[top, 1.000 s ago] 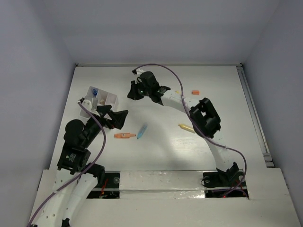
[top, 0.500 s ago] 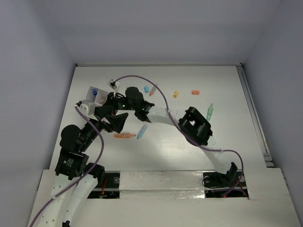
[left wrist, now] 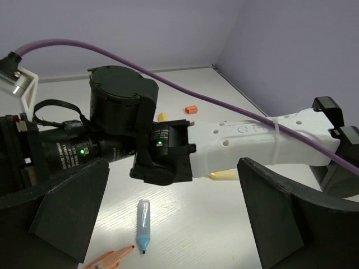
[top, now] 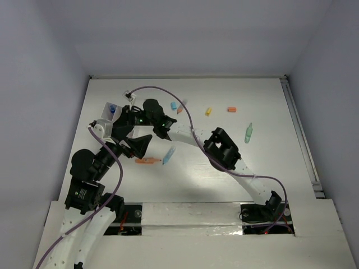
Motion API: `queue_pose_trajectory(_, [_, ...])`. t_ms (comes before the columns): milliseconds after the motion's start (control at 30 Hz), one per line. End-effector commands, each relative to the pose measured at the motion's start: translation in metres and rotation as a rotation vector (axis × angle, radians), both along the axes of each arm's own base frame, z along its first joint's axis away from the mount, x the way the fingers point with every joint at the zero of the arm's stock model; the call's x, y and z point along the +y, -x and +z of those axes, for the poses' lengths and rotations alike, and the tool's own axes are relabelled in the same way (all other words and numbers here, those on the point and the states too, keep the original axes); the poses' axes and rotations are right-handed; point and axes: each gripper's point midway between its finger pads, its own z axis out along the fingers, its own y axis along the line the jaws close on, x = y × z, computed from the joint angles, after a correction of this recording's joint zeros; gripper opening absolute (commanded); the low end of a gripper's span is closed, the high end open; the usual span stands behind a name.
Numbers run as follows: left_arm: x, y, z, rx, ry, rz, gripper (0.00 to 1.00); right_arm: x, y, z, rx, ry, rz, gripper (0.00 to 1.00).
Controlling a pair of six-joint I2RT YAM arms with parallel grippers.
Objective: Sort the stationery into containers
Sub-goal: Place the stationery in the storage box.
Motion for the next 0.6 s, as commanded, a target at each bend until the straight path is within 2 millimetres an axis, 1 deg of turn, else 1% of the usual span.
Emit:
queue_pose_trajectory(0, [0.0,0.006,0.025,-0.087,0.013,-0.016,0.99,0.009,0.002,0.016,-0.024,-0.046,0.038,0.02])
queue_pose_trajectory(67, [0.0,0.006,0.024,-0.085,0.012,-0.016,0.99,0.011,0.001,0.013,-0.011,-0.048,0.039,0.03])
queue_pose_trajectory(167, [0.0,0.006,0.024,-0.085,0.012,-0.017,0.99,0.014,-0.001,0.001,0.004,-0.043,0.039,0.06])
queue_pose_trajectory(200, [0.0,0.006,0.024,-0.085,0.012,-0.017,0.99,0.016,0.005,-0.001,0.007,-0.042,0.045,0.07])
queue_pose_trajectory(367, [0.0,0.006,0.024,-0.084,0.012,-0.016,0.99,0.017,0.003,-0.008,0.013,-0.03,0.038,0.12])
queue_pose_trajectory(433, [-0.001,0.005,0.023,-0.079,0.01,-0.016,0.99,0.018,0.003,-0.011,0.016,-0.021,0.04,0.19])
queue_pose_trajectory(467, [-0.001,0.005,0.023,-0.079,0.01,-0.016,0.99,0.018,0.002,-0.012,0.017,-0.019,0.036,0.25])
queue_pose_trajectory(533, [-0.001,0.004,0.022,-0.078,0.01,-0.017,0.99,0.018,0.002,-0.013,0.015,-0.016,0.031,0.31])
queue_pose_trajectory(567, [-0.001,0.005,0.022,-0.076,0.011,-0.017,0.99,0.018,0.001,-0.015,0.014,-0.011,0.025,0.37])
